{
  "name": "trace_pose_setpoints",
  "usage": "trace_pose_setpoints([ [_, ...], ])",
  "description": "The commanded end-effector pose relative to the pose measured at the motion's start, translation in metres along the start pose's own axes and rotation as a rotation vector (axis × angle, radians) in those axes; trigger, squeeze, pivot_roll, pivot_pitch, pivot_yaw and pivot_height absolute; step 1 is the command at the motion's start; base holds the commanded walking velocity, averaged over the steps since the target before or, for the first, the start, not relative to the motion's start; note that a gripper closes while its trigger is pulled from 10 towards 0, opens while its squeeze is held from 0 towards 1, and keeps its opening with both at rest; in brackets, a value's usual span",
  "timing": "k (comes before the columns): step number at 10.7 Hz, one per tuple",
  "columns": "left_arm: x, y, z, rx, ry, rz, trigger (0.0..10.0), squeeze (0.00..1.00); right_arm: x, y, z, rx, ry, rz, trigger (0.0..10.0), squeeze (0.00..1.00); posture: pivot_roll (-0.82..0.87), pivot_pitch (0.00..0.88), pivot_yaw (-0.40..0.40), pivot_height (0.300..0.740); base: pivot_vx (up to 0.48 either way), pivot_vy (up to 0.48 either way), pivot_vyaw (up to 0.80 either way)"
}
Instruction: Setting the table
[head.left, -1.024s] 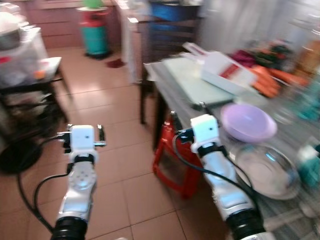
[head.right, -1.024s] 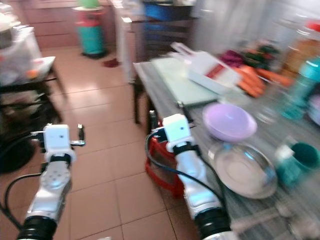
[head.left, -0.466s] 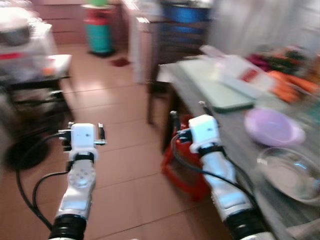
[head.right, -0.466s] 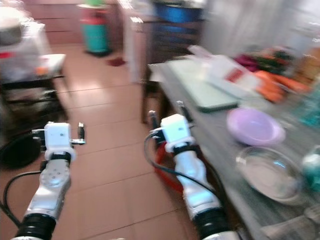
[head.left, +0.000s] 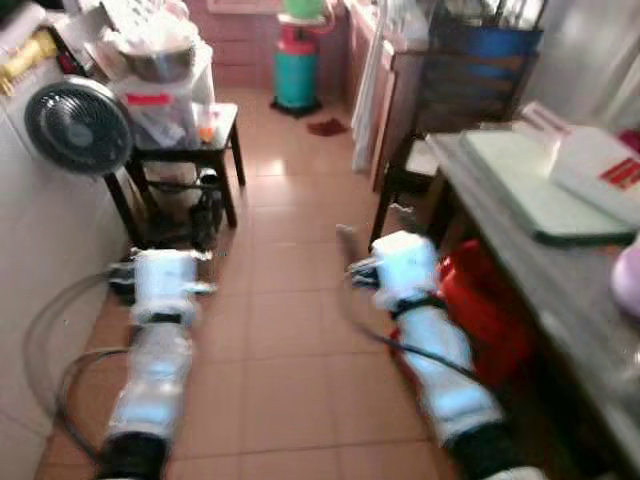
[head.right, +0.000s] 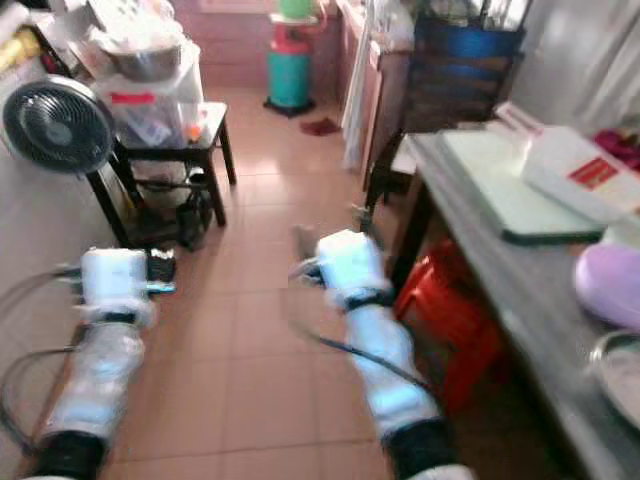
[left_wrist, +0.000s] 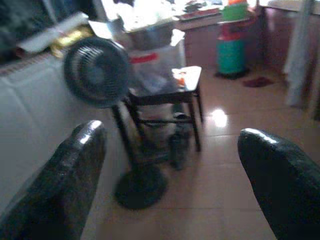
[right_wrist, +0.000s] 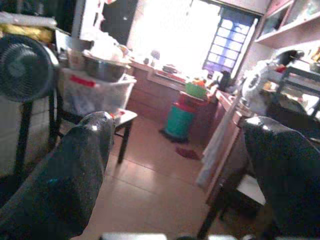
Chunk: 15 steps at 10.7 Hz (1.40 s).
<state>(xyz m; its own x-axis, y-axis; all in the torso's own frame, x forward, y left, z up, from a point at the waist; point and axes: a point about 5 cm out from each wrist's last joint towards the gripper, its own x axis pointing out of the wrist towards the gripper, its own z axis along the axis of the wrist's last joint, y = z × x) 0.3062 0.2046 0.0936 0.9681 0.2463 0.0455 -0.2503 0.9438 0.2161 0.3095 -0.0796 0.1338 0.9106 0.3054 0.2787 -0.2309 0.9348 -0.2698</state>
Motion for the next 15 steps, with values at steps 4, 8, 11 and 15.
trace_pose_setpoints([
  [4, -0.001, -0.017, -0.001, -0.001, 0.012, -0.051, 10.0, 0.0, -0.006, -0.015, -0.009, -0.013, 0.031, -0.039, 10.0, 0.0, 0.16, 0.0, -0.018, 0.74, 0.0, 0.353, 0.0],
  [8, -0.016, -0.046, -0.046, 0.047, 0.189, -0.315, 10.0, 0.0, -0.023, -0.042, -0.051, 0.08, 0.241, -0.233, 10.0, 0.0, 0.13, 0.0, 0.003, 0.74, 0.0, 0.083, 0.0],
  [11, -0.042, -0.081, -0.078, 0.118, 0.354, -0.582, 10.0, 0.0, -0.081, -0.061, -0.11, 0.144, 0.566, -0.391, 10.0, 0.0, 0.04, 0.0, 0.057, 0.74, 0.0, 0.0, 0.0],
  [15, -0.092, -0.095, -0.12, 0.307, 0.557, -0.816, 10.0, 0.0, -0.166, -0.035, -0.163, 0.264, 0.99, -0.359, 10.0, 0.0, -0.08, 0.0, 0.094, 0.74, 0.0, 0.0, 0.0],
])
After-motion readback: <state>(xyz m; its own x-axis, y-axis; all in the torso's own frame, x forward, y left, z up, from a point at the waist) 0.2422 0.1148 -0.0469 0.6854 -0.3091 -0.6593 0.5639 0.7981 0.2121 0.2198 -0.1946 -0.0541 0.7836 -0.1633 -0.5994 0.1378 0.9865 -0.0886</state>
